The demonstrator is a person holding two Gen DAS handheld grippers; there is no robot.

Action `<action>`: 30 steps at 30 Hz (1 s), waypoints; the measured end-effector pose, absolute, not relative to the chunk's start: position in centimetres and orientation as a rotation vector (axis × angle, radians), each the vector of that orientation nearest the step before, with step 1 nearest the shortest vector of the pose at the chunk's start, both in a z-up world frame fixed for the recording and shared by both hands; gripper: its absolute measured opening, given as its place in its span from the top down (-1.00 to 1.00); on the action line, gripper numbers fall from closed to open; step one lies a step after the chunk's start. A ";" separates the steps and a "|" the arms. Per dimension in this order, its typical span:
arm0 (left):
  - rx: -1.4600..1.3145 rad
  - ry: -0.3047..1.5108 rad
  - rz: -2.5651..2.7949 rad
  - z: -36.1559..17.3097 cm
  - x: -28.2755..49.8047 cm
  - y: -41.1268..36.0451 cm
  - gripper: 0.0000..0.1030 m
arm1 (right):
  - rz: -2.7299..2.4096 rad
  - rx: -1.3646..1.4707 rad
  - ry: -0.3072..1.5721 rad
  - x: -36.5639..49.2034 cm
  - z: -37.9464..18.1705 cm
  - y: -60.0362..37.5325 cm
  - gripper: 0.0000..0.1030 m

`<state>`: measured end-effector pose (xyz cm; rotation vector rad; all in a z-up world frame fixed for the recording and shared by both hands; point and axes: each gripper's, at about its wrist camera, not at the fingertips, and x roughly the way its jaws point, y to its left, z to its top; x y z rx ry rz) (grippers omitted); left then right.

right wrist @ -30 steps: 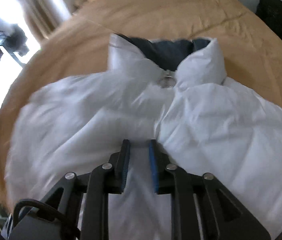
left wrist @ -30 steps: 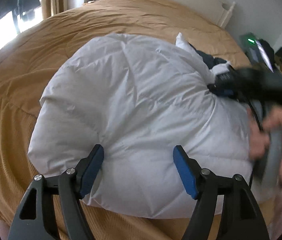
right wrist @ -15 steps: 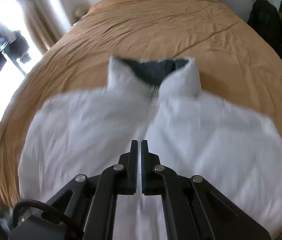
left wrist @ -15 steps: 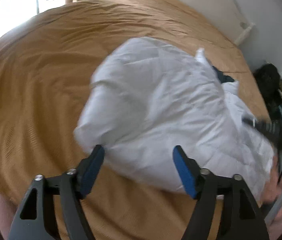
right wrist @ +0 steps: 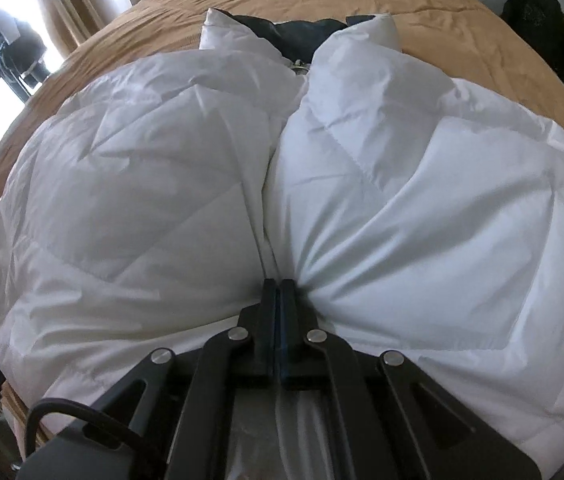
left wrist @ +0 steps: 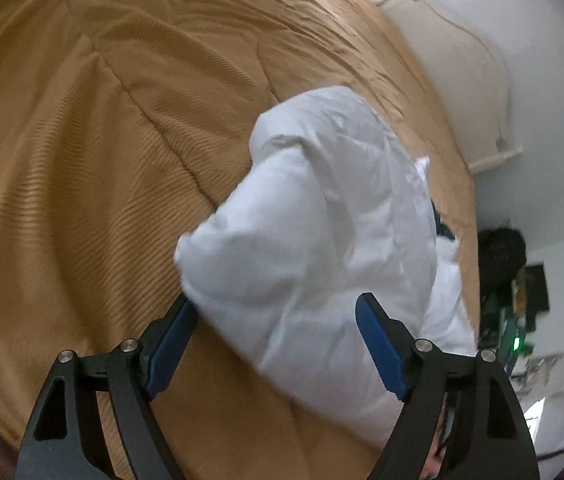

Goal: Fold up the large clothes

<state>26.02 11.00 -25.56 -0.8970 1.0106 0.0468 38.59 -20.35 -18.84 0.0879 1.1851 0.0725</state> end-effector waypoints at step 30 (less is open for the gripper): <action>-0.781 1.049 0.090 -25.2 31.8 8.9 0.52 | 0.063 0.159 1.222 51.1 -15.8 -20.0 1.00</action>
